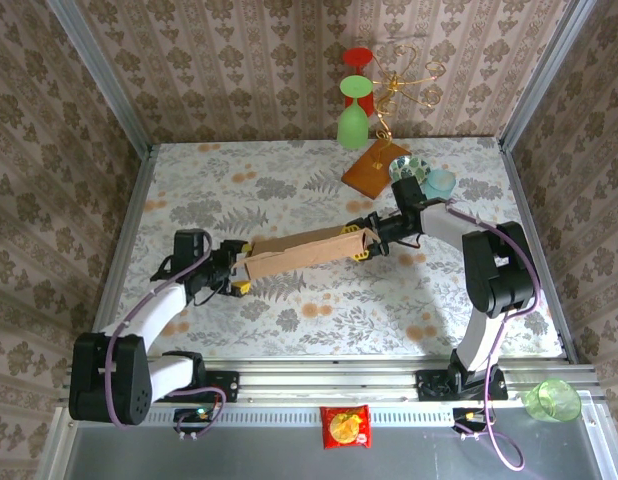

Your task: Fold the paper box

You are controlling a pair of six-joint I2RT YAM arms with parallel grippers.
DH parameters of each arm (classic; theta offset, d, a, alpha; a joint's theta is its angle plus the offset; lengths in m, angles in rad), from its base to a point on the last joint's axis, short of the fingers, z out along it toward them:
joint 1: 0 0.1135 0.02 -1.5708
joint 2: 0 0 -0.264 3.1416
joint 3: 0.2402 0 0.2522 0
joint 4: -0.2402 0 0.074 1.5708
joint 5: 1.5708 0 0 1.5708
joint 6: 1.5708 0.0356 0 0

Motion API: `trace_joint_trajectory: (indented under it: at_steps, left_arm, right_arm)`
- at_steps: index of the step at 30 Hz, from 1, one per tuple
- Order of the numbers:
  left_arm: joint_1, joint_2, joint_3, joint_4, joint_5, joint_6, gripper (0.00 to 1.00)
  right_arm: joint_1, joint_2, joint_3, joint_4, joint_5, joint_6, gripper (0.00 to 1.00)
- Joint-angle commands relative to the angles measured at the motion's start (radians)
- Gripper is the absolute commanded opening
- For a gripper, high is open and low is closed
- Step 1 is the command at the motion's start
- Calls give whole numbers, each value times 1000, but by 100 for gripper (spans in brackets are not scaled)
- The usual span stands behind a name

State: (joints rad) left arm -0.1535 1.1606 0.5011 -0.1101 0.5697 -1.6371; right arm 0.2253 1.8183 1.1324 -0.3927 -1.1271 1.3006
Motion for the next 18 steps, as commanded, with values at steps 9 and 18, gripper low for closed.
trace_joint_trajectory:
  at_steps: [9,18]
  left_arm:
    - [-80,52,-66,254,-41,-355,76]
    - [-110,54,-50,264,-77,-460,55]
  right_arm:
    - [-1,-18,-47,64,2,138,45]
    - [-4,-2,-41,78,16,169,52]
